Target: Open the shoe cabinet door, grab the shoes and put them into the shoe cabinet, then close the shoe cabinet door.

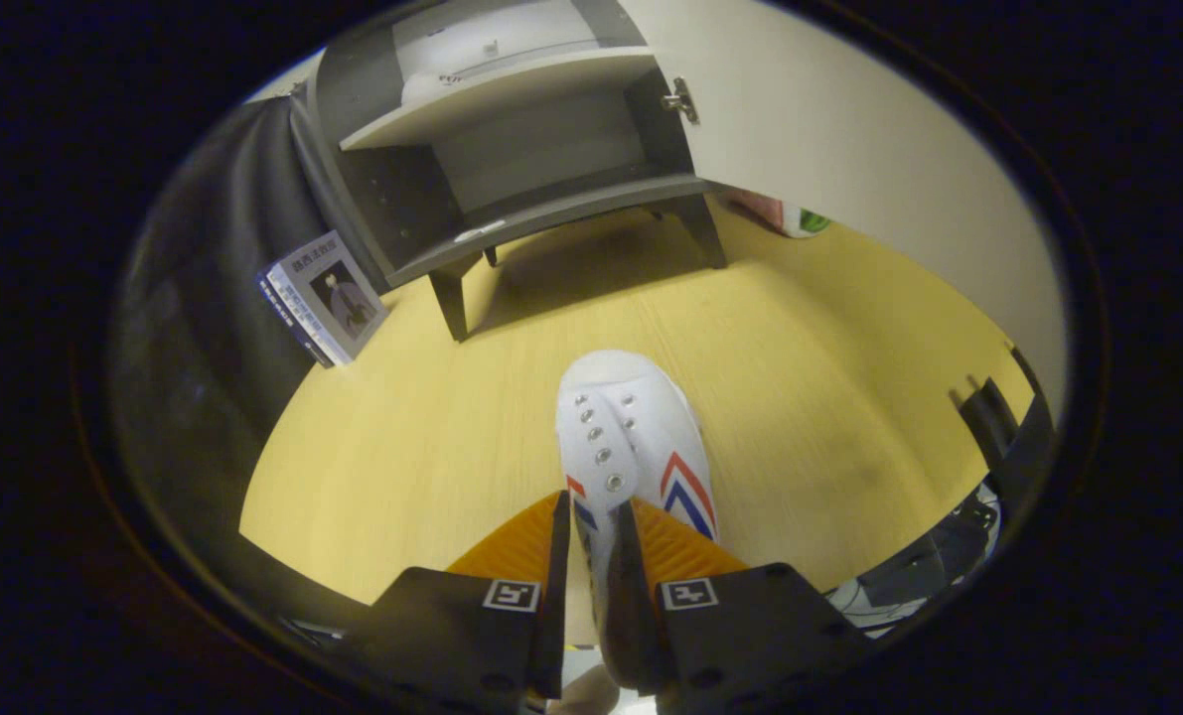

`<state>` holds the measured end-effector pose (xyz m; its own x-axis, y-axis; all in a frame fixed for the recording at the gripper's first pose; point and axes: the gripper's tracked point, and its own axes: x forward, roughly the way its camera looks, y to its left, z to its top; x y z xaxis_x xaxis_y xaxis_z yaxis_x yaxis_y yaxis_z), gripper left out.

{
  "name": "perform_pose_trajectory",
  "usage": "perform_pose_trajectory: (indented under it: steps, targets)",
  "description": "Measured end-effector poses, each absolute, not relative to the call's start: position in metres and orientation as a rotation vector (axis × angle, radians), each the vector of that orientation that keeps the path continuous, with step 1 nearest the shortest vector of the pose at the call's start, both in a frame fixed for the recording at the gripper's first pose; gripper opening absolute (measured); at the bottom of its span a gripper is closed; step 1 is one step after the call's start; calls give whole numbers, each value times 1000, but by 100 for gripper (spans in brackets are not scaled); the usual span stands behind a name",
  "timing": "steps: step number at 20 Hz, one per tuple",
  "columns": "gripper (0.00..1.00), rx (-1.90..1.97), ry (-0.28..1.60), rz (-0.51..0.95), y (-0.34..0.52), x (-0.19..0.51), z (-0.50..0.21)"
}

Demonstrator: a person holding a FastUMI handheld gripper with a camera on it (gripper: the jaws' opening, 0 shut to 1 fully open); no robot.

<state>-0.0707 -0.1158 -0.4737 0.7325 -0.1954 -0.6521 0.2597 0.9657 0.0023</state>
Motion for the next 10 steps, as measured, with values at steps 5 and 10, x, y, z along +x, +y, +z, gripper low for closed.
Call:
perform_pose_trajectory:
  steps: [5,10]
  targets:
    - [33,15,695,-218,-107,-48,-474]
    - [34,9,718,-232,-114,-27,-489]
